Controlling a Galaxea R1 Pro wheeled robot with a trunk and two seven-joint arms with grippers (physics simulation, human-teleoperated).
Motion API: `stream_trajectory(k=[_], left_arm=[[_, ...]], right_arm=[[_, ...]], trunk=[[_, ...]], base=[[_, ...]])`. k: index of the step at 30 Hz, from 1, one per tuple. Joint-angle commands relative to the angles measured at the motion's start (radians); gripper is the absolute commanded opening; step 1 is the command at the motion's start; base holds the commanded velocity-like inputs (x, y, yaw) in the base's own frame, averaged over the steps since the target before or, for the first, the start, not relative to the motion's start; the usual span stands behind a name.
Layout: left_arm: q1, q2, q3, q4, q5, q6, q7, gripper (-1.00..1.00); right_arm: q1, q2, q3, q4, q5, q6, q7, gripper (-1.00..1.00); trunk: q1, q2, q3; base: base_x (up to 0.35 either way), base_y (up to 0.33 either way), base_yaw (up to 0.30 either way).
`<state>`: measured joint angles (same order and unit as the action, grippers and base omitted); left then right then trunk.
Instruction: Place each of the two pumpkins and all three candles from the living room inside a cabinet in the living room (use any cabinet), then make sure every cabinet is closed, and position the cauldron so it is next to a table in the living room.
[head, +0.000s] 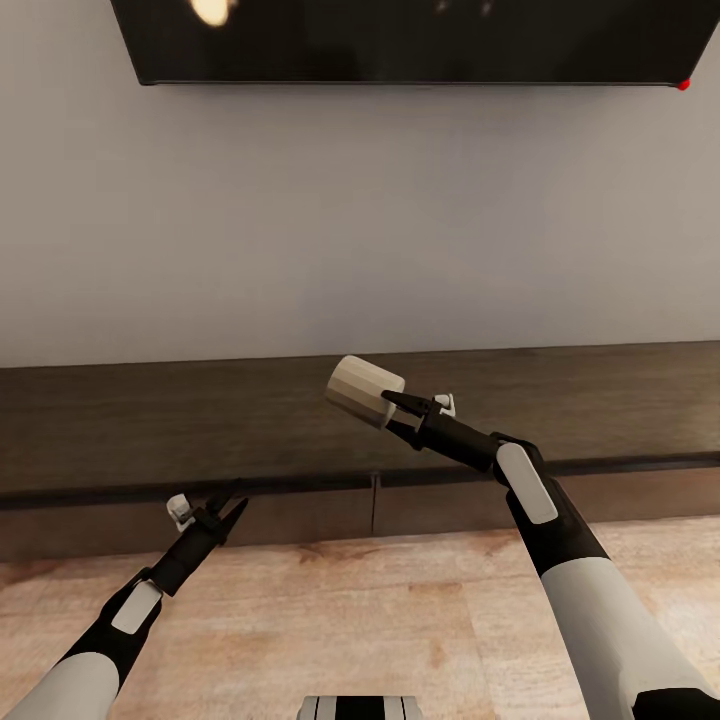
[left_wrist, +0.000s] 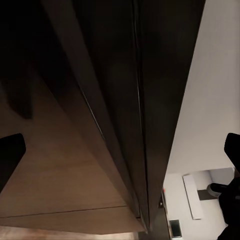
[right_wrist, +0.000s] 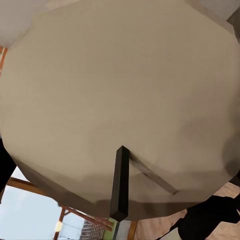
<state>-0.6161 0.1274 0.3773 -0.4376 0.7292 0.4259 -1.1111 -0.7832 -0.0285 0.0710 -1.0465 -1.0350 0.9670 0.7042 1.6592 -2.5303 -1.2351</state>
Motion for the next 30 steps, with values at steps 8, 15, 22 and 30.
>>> stream_trajectory(k=[8, 15, 22, 30], left_arm=[[-0.001, 0.000, 0.002, 0.000, 0.003, 0.010, -0.002, 1.00], [-0.001, 0.000, 0.002, 0.000, 0.003, 0.010, -0.003, 1.00], [-0.001, 0.001, 0.002, 0.000, 0.003, 0.010, -0.003, 1.00], [-0.001, 0.001, 0.002, 0.000, 0.003, 0.011, -0.003, 1.00]], right_arm=[[-0.001, -0.001, 0.001, 0.000, 0.000, 0.002, 0.004, -1.00], [-0.001, -0.001, 0.001, 0.000, 0.000, 0.002, 0.004, -1.00], [-0.001, -0.001, 0.001, 0.000, 0.000, 0.002, 0.004, -1.00], [-0.001, -0.001, 0.001, 0.000, 0.000, 0.002, 0.004, -1.00]], trunk=[[0.000, 0.000, -0.001], [0.000, 0.000, -0.001], [0.003, -0.002, -0.028], [0.004, -0.002, -0.036]], base=[[0.000, 0.000, 0.000], [0.000, 0.000, 0.000], [0.000, 0.000, 0.000], [0.000, 0.000, 0.000]])
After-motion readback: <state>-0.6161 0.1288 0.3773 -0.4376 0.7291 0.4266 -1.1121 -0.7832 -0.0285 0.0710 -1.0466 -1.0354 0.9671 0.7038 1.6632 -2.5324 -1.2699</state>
